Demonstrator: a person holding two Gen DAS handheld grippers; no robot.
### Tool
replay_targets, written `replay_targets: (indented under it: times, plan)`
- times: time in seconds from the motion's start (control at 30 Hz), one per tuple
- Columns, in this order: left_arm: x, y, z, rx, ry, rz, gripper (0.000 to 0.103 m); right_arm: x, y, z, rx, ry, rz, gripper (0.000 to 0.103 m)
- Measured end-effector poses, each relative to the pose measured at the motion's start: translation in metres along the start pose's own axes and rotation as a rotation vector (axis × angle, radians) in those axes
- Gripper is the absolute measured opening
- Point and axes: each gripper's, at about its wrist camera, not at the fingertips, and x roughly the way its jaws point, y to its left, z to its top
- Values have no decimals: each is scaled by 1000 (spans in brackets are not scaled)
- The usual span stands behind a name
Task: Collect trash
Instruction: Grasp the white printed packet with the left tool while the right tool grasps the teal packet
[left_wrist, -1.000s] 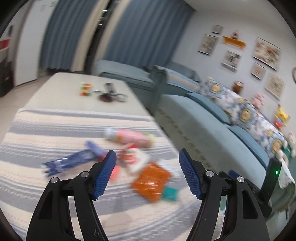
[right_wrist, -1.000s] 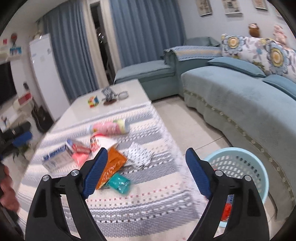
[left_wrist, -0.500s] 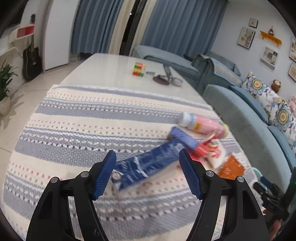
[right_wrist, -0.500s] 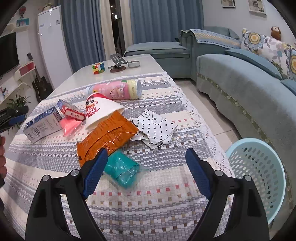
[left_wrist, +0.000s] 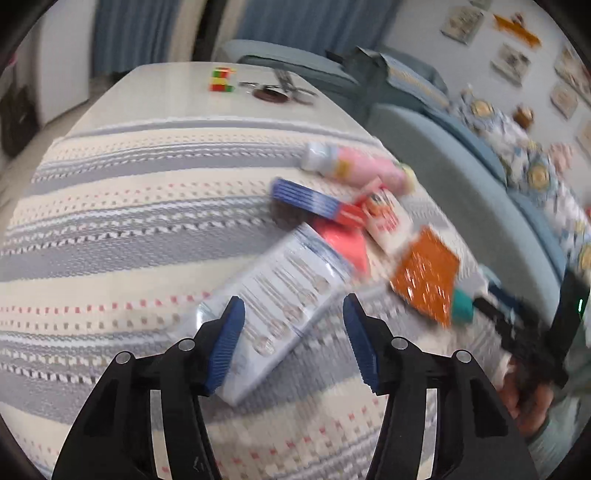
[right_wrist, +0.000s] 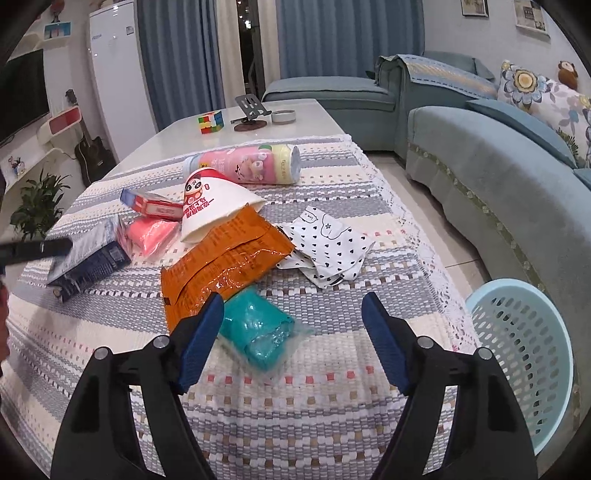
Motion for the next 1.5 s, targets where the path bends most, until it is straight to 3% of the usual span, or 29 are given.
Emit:
replay_targets:
  times: [0.1, 0.17, 0.2, 0.3, 0.37, 0.57, 0.73, 0.8, 0.93, 1.0, 1.13, 1.3, 1.37, 1.4, 1.5]
  plan:
    - [-4, -12, 1, 73, -35, 55, 59, 0, 0, -1, 1, 6, 12, 73]
    - [-1, -14, 8, 126, -61, 153, 82, 2, 2, -1, -7, 15, 24, 73]
    - [2, -14, 13, 145, -64, 169, 85, 2, 2, -1, -9, 18, 28, 73]
    - [29, 1, 20, 126, 53, 113, 86, 3, 1, -1, -7, 22, 37, 73]
    - [40, 7, 16, 98, 109, 62, 85, 4, 1, -1, -7, 30, 51, 73]
    - [46, -17, -7, 122, 209, 13, 82, 15, 13, -2, -76, 108, 132, 73]
    - [55, -32, -4, 98, 185, 51, 81, 22, 27, -5, -144, 139, 109, 73]
    - [66, -43, 1, 117, 169, 127, 74, 28, 28, -4, -146, 166, 97, 73]
    - [71, -56, 3, 133, 144, 193, 55, 32, 27, -4, -138, 180, 77, 73]
    - [74, -63, 0, 149, 139, 213, 53, 33, 24, -2, -119, 181, 60, 73]
    - [72, -67, -7, 143, 116, 216, 53, 15, 16, -2, -85, 79, 52, 73]
    - [61, -66, -18, 131, 92, 222, 52, 33, 30, 0, -156, 159, 34, 72]
    - [59, -65, -21, 123, 82, 221, 52, 36, 30, -1, -157, 178, 57, 42]
    - [59, -67, -20, 118, 78, 218, 52, 33, 30, -2, -155, 167, 61, 36]
    - [47, -68, -26, 79, 51, 141, 52, 21, 31, -6, -159, 121, 39, 35]
